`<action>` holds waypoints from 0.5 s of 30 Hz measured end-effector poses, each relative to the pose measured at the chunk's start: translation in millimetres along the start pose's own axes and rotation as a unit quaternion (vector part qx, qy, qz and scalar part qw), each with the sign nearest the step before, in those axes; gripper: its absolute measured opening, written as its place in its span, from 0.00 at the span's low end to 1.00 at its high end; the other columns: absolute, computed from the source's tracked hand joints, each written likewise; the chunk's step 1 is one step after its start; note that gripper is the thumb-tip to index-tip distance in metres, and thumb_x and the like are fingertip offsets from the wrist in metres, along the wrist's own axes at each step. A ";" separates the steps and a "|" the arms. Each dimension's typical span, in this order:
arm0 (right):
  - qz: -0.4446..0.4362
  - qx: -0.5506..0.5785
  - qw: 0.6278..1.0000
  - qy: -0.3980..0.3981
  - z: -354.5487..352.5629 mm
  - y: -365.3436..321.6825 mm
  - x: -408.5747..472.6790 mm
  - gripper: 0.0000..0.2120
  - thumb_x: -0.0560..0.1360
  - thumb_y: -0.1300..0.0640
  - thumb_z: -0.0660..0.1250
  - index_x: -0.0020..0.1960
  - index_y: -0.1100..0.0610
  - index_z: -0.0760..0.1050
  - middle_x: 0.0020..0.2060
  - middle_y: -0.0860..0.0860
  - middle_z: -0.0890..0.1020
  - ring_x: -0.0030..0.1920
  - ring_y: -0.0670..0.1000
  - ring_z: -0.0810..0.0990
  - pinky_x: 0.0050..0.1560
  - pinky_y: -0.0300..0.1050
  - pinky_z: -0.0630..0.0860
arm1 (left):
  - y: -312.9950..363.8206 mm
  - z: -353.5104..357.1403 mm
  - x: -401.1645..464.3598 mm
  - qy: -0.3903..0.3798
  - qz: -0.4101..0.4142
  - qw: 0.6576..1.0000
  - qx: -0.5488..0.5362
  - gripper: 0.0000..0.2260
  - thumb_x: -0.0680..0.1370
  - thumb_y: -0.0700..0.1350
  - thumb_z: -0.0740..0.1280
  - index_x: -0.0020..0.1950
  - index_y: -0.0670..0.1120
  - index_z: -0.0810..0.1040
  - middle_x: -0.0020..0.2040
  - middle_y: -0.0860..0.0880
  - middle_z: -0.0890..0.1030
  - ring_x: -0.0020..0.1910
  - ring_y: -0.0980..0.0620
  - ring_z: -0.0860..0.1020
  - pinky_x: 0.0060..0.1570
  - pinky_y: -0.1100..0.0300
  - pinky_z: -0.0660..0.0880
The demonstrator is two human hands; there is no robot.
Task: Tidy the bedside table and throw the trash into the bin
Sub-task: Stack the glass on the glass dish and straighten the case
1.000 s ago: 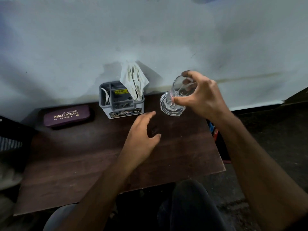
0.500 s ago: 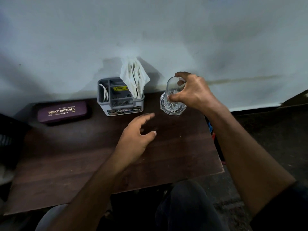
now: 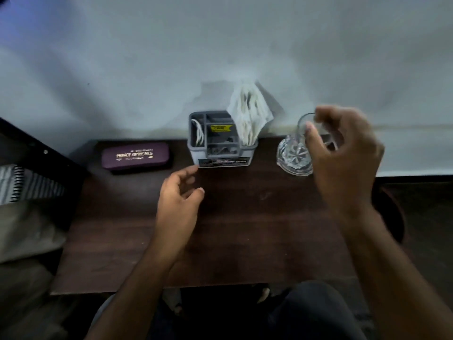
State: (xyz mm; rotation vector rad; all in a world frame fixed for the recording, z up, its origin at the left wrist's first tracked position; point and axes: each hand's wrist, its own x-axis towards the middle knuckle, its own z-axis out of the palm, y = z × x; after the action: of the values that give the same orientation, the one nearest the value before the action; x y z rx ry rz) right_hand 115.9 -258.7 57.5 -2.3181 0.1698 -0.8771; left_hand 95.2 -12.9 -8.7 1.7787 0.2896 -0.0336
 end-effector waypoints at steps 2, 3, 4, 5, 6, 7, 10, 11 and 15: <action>0.088 0.097 0.991 0.038 20.2 -18.0 -37.8 0.06 0.75 0.57 0.71 0.51 0.52 0.84 0.43 0.44 0.85 0.43 0.37 0.83 0.47 0.31 0.77 | -0.2 -1.3 11.3 0.024 -0.001 1.000 -0.004 0.19 0.76 0.32 0.68 0.63 0.50 0.74 0.65 0.47 0.77 0.61 0.56 0.78 0.59 0.72 0.71; 0.159 0.140 0.977 0.016 33.4 -21.4 -53.4 0.09 0.75 0.60 0.70 0.53 0.54 0.85 0.45 0.45 0.87 0.44 0.38 0.84 0.47 0.32 0.79 | 0.2 -0.5 17.4 0.028 -0.009 0.999 -0.020 0.21 0.76 0.32 0.68 0.64 0.49 0.73 0.65 0.47 0.77 0.63 0.55 0.77 0.60 0.73 0.70; 0.232 0.174 0.957 -0.023 47.0 -21.6 -64.7 0.13 0.75 0.63 0.69 0.58 0.57 0.83 0.49 0.49 0.87 0.48 0.40 0.84 0.51 0.33 0.80 | 1.4 2.1 23.3 0.022 -0.021 0.999 -0.045 0.23 0.76 0.31 0.67 0.68 0.48 0.70 0.66 0.48 0.76 0.65 0.54 0.76 0.64 0.70 0.70; 0.302 0.203 0.928 -0.075 59.1 -19.0 -70.1 0.19 0.75 0.67 0.68 0.65 0.59 0.79 0.57 0.52 0.85 0.54 0.42 0.83 0.59 0.35 0.78 | 2.7 5.5 28.4 0.008 -0.034 0.997 -0.074 0.26 0.76 0.30 0.66 0.72 0.46 0.67 0.68 0.49 0.74 0.68 0.55 0.74 0.68 0.65 0.68; 0.362 0.231 0.894 -0.128 69.0 -16.5 -70.5 0.26 0.75 0.71 0.66 0.72 0.61 0.73 0.65 0.55 0.81 0.62 0.46 0.80 0.66 0.39 0.75 | 4.3 9.2 32.5 -0.010 -0.046 0.994 -0.100 0.29 0.77 0.28 0.62 0.76 0.44 0.63 0.71 0.49 0.72 0.69 0.56 0.72 0.71 0.62 0.66; 0.398 0.252 0.865 -0.173 76.8 -14.3 -68.4 0.31 0.75 0.75 0.63 0.76 0.61 0.66 0.72 0.55 0.75 0.70 0.48 0.75 0.71 0.42 0.70 | 5.2 11.9 36.2 -0.026 -0.051 0.991 -0.122 0.30 0.77 0.27 0.59 0.78 0.43 0.61 0.74 0.49 0.71 0.71 0.56 0.70 0.74 0.59 0.64; 0.383 0.268 0.845 -0.259 86.6 -12.8 -65.5 0.40 0.72 0.80 0.61 0.80 0.59 0.57 0.77 0.49 0.66 0.73 0.42 0.67 0.74 0.38 0.62 | 1.4 12.8 40.3 -0.078 -0.039 0.987 -0.133 0.32 0.73 0.29 0.55 0.78 0.45 0.64 0.74 0.48 0.73 0.73 0.53 0.70 0.76 0.52 0.62; 0.366 0.272 0.847 -0.273 86.9 -13.0 -66.9 0.41 0.71 0.79 0.61 0.80 0.58 0.58 0.74 0.44 0.69 0.69 0.36 0.70 0.74 0.37 0.62 | -0.4 11.8 39.5 -0.093 -0.035 0.987 -0.128 0.34 0.70 0.31 0.56 0.77 0.47 0.66 0.73 0.48 0.74 0.73 0.52 0.71 0.76 0.50 0.62; 0.356 0.266 0.855 -0.265 87.3 -5.9 -77.0 0.39 0.69 0.74 0.65 0.78 0.56 0.64 0.61 0.32 0.75 0.57 0.25 0.74 0.71 0.37 0.67 | -9.4 8.4 35.4 -0.126 -0.033 0.984 -0.125 0.37 0.65 0.35 0.57 0.75 0.51 0.69 0.70 0.51 0.77 0.71 0.52 0.73 0.75 0.47 0.63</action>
State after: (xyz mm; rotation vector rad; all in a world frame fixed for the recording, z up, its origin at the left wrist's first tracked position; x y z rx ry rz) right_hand 111.3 -182.6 -30.7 -1.6713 0.4448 0.1047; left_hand 128.5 -12.9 -26.0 1.4970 0.1616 -0.2567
